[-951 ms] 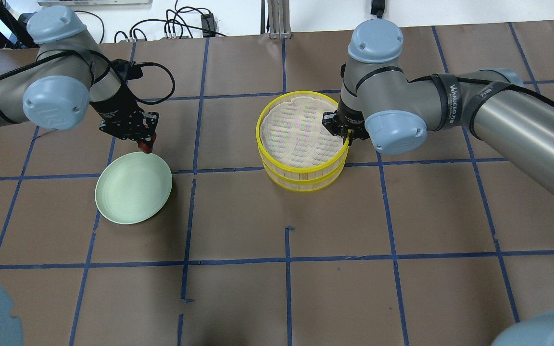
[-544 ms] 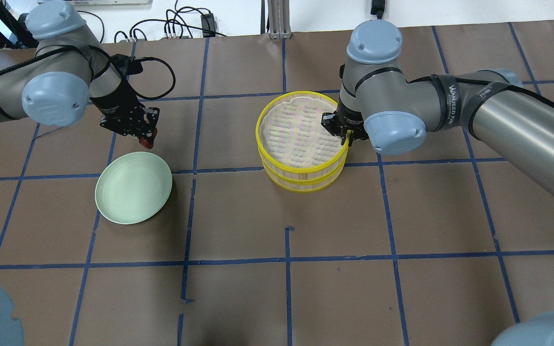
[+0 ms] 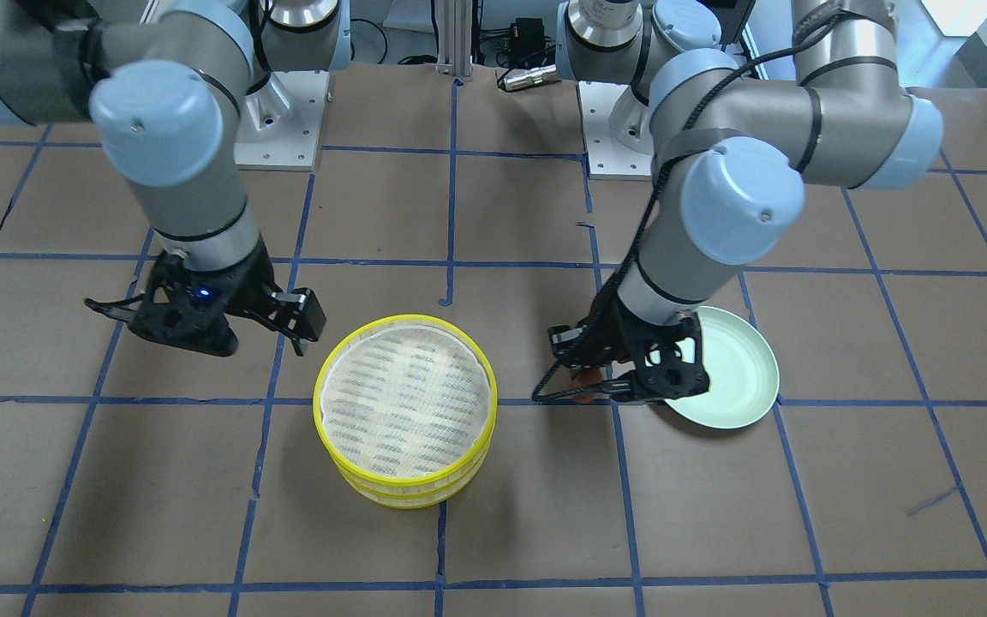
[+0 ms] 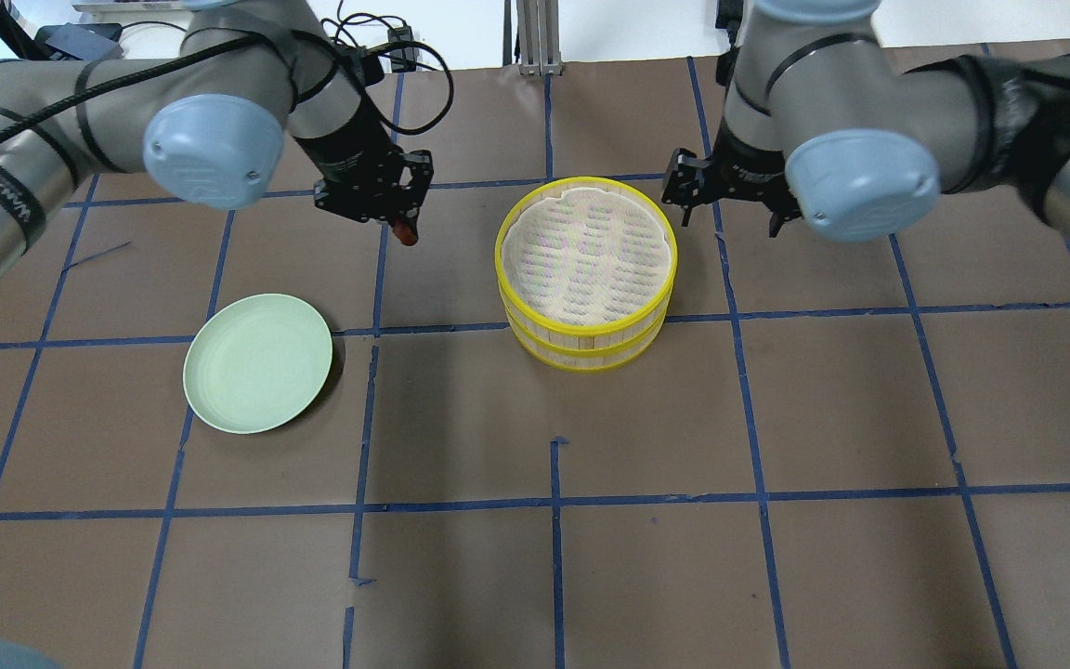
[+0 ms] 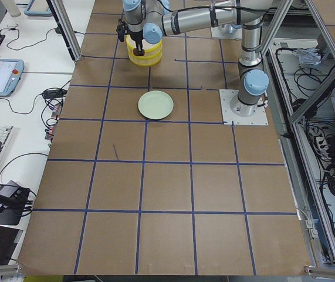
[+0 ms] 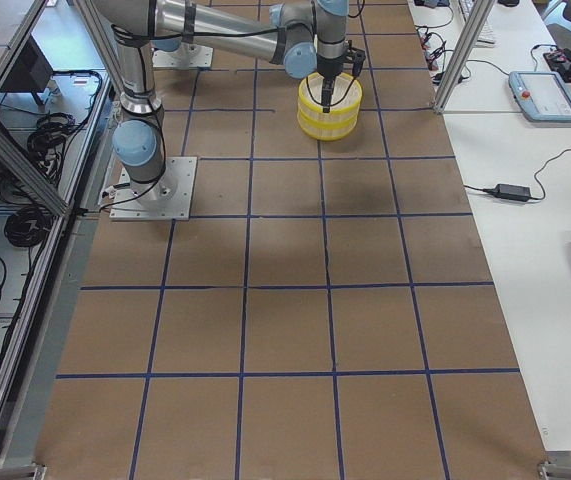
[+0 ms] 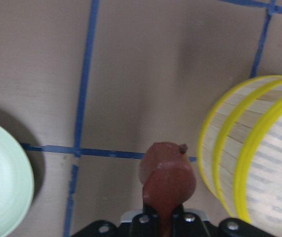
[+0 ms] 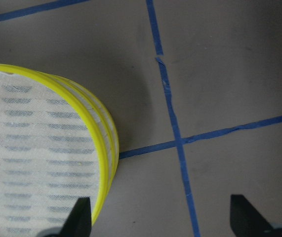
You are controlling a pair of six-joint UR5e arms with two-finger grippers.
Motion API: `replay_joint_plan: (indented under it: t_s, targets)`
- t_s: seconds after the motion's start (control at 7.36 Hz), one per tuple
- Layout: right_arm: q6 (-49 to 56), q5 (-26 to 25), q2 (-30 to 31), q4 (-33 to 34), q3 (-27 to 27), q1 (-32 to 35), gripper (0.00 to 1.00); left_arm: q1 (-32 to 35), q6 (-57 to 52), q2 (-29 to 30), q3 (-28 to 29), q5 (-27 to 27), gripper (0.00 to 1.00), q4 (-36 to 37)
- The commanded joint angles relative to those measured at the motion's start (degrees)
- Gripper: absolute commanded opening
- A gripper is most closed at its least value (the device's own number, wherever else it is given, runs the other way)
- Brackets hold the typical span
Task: Place buns in different layers of steamer
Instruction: 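Lower the red-brown bun into the top steamer tier and open the left gripper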
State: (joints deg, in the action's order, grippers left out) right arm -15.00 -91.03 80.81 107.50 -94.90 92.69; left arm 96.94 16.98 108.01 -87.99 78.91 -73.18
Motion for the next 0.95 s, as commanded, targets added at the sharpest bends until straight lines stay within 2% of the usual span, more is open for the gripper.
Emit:
replay_joint_plan:
  t_s: [0.0, 0.14, 0.27, 0.41, 0.54, 0.68, 0.82]
  targets:
    - [10.54, 0.25, 6.36, -11.05, 2.52, -6.62, 1.0, 7.62, 11.36, 0.88, 1.15, -7.68, 0.07, 3.21]
    - [17.3, -1.15, 6.9, -13.95, 2.87, -8.82, 1.0, 10.87, 11.84, 2.98, 1.16, -7.63, 0.07, 4.96]
    - [18.24, -1.17, 6.99, -14.07, 3.31, -10.49, 1.0, 11.95, 12.54, 5.61, 1.16, -7.19, 0.07, 8.81]
    - [18.25, -0.38, 7.08, -14.07, 3.49, -10.68, 1.0, 12.13, 12.38, 6.51, 1.16, -6.75, 0.22, 9.02]
    - [18.25, 1.19, 7.25, -14.07, 3.58, -10.16, 1.0, 12.13, 12.11, 7.04, 1.16, -4.49, 0.52, 9.54]
    - [18.16, 2.34, 7.34, -14.07, 4.1, -10.16, 1.0, 12.13, 12.11, 8.09, 1.16, -1.51, 0.74, 12.86]
    - [18.16, 2.18, 7.25, -14.07, 4.8, -10.16, 1.0, 12.13, 12.28, 8.62, 0.89, -1.39, 0.76, 13.06]
